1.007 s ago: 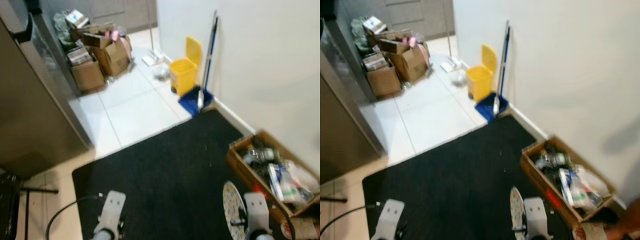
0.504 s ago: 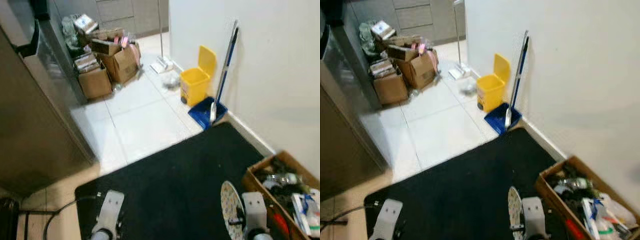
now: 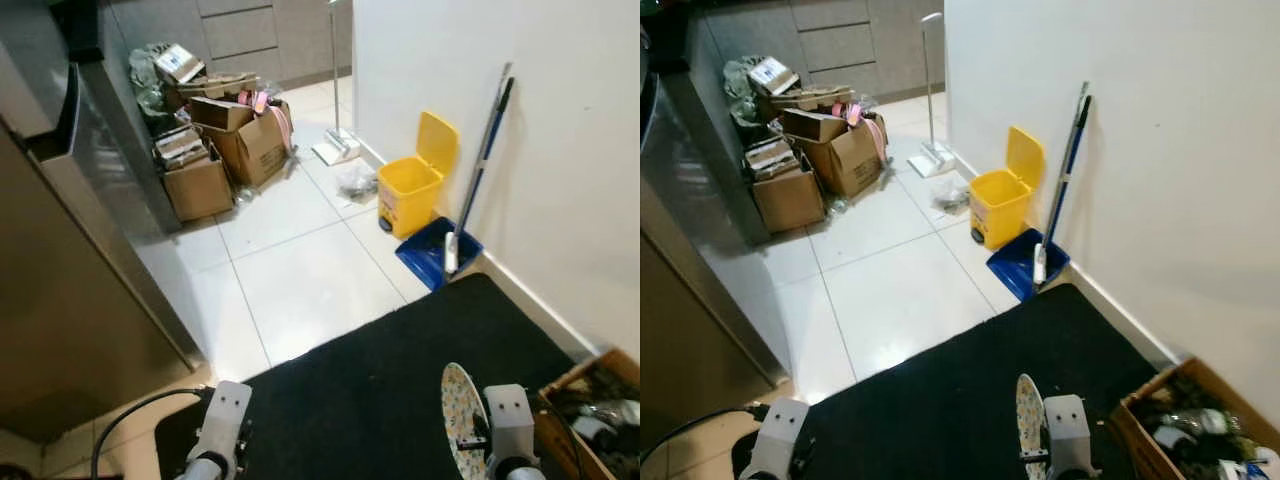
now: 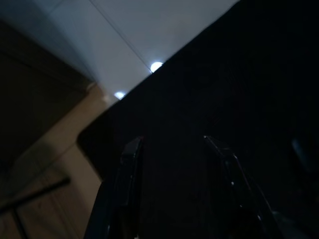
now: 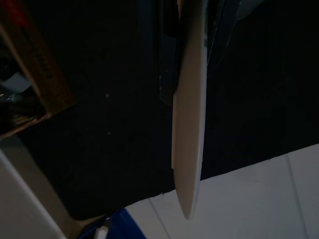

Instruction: Restocking fridge

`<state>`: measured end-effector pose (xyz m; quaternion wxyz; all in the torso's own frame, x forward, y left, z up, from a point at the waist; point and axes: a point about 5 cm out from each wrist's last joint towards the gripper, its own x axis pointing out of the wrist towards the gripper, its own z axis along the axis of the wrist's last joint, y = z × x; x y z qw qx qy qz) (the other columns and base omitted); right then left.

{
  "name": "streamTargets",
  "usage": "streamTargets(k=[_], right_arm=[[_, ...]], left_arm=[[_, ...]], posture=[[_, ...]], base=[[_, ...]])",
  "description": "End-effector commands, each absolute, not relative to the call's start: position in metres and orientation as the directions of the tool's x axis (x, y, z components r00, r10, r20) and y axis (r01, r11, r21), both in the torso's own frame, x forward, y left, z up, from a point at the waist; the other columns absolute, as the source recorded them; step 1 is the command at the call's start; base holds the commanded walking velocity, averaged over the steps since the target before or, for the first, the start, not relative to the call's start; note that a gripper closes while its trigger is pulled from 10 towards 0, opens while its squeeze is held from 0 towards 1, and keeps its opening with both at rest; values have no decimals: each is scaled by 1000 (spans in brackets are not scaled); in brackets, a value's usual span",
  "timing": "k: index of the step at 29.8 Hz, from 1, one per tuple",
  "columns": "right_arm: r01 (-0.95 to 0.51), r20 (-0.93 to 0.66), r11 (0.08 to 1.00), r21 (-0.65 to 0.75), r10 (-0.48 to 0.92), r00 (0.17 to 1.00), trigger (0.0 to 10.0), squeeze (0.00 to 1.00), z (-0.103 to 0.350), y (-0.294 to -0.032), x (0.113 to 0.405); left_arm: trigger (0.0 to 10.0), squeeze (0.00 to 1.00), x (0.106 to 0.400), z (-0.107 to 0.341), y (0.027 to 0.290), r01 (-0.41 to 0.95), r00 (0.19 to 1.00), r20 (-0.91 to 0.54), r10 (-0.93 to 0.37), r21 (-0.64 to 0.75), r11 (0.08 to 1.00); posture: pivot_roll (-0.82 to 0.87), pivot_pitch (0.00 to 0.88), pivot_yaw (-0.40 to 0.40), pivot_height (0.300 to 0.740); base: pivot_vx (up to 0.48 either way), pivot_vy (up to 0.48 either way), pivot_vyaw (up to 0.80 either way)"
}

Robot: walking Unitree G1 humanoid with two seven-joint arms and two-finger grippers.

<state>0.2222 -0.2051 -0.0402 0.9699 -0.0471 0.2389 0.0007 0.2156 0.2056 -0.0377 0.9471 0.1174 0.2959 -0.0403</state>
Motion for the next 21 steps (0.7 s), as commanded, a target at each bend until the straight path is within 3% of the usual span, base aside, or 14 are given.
streamTargets(k=[1,21], right_arm=[[-19,-463,996,-86,-23,886,10000,0,-41,-205,222],[-59,-475,994,-94,8,880,10000,0,-43,-199,221]], left_arm=[[10000,0,208,-43,208,146,806,-593,2,202,969],[10000,0,207,-43,212,133,807,-590,16,209,969]], posture=[[-78,111,33,737],[-73,110,35,737]], base=[[480,0,0],[480,0,0]])
